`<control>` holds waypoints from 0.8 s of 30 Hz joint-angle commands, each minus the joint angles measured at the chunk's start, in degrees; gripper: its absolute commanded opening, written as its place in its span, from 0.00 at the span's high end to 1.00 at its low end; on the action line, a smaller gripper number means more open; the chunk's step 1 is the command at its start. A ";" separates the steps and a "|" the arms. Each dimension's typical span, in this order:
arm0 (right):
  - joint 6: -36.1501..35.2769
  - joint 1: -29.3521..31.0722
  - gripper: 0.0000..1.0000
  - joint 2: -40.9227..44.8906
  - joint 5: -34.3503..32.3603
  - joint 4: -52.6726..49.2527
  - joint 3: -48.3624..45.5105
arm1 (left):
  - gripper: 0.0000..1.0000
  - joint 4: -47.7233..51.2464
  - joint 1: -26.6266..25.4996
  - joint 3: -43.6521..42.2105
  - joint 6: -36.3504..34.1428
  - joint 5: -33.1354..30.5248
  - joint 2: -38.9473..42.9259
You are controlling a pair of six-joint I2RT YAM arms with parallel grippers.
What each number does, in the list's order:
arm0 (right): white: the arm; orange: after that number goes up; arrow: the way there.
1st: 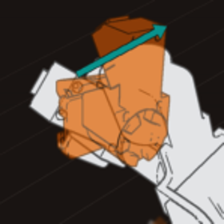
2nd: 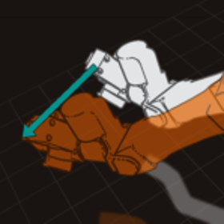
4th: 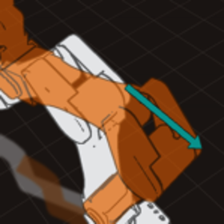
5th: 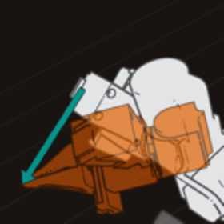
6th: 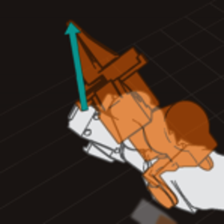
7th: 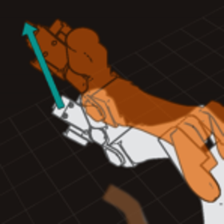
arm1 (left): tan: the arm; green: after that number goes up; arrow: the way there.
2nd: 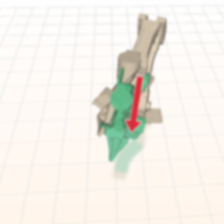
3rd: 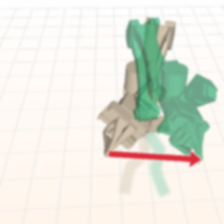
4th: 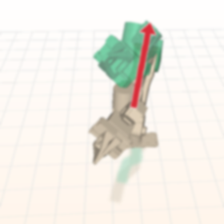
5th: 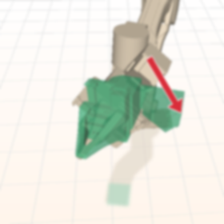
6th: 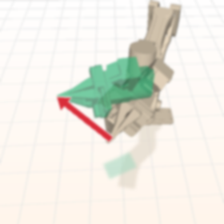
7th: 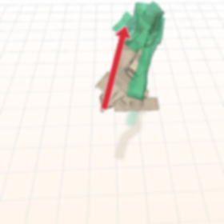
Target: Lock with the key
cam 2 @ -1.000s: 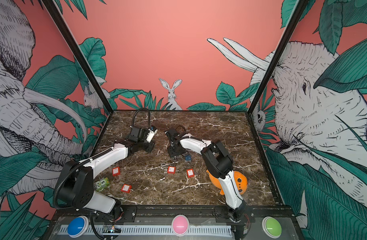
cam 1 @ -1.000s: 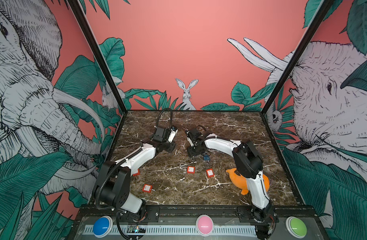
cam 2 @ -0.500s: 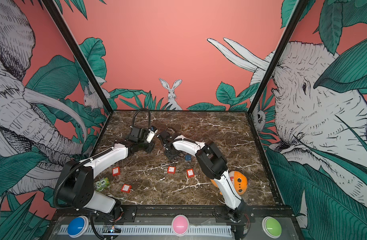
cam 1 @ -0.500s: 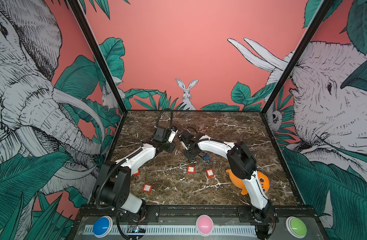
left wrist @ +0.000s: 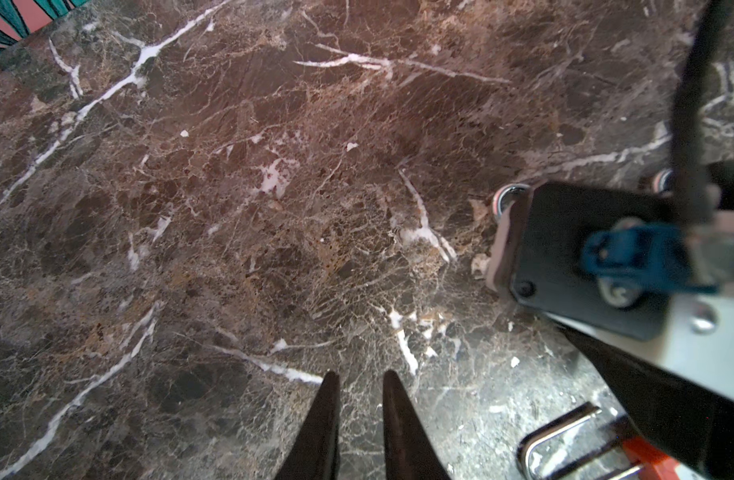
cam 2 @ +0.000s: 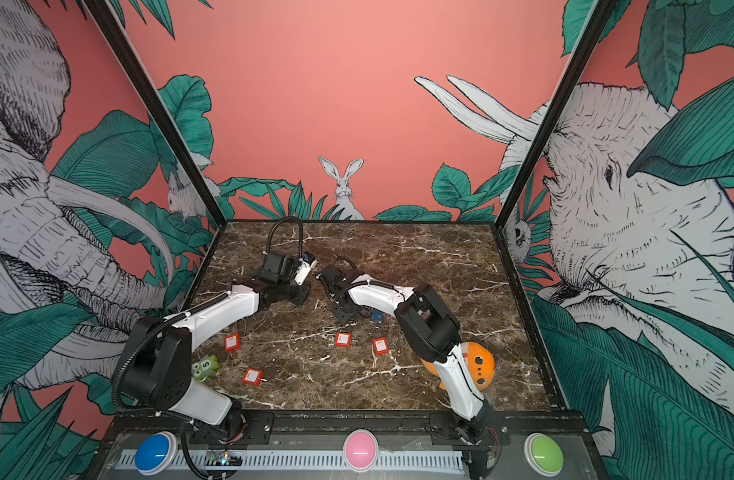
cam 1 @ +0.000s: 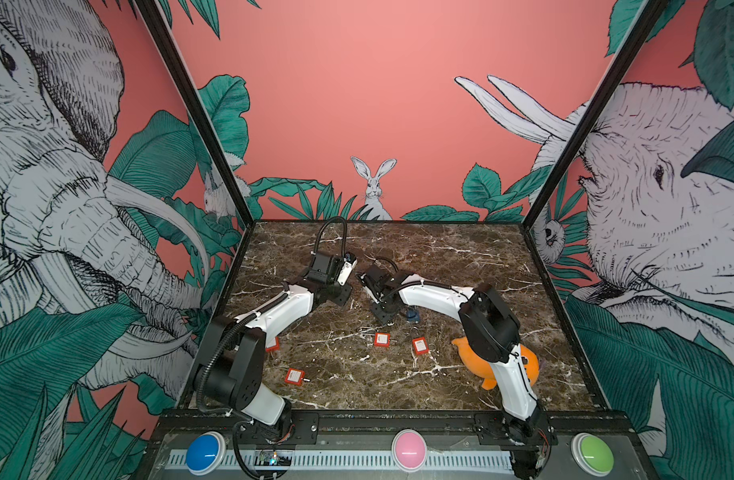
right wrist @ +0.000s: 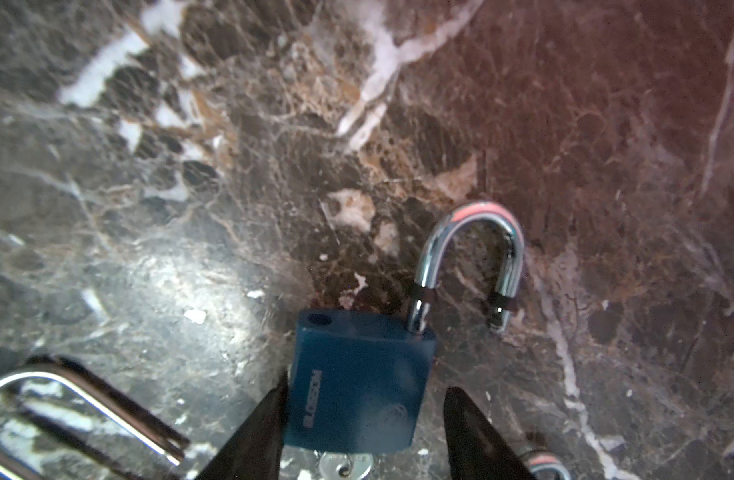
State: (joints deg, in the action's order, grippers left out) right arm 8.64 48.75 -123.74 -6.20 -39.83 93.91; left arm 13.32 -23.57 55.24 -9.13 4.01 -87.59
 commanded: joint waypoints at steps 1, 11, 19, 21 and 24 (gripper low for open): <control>4.21 -0.08 0.43 -1.17 2.04 -0.90 0.09 | 0.79 -0.16 0.19 1.55 -0.31 1.15 -0.01; 10.74 -1.45 0.46 -4.56 5.46 -2.66 2.77 | 0.79 0.02 0.19 1.29 -0.63 0.78 0.58; 11.83 -1.73 0.46 -5.08 6.89 -1.73 2.77 | 0.79 -0.17 0.18 1.35 -0.73 0.74 0.27; 11.58 -1.73 0.47 -5.63 6.81 -2.19 3.72 | 0.79 -0.22 0.20 1.36 -0.63 0.75 0.14; 11.04 -1.73 0.50 -5.98 6.79 -2.50 4.26 | 0.79 -0.21 0.19 1.33 -0.45 0.79 0.14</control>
State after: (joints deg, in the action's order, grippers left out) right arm 19.07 47.24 -126.50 0.01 -42.59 97.95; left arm 13.37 -23.57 55.37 -9.65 4.10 -87.64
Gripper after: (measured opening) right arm 0.510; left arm 0.215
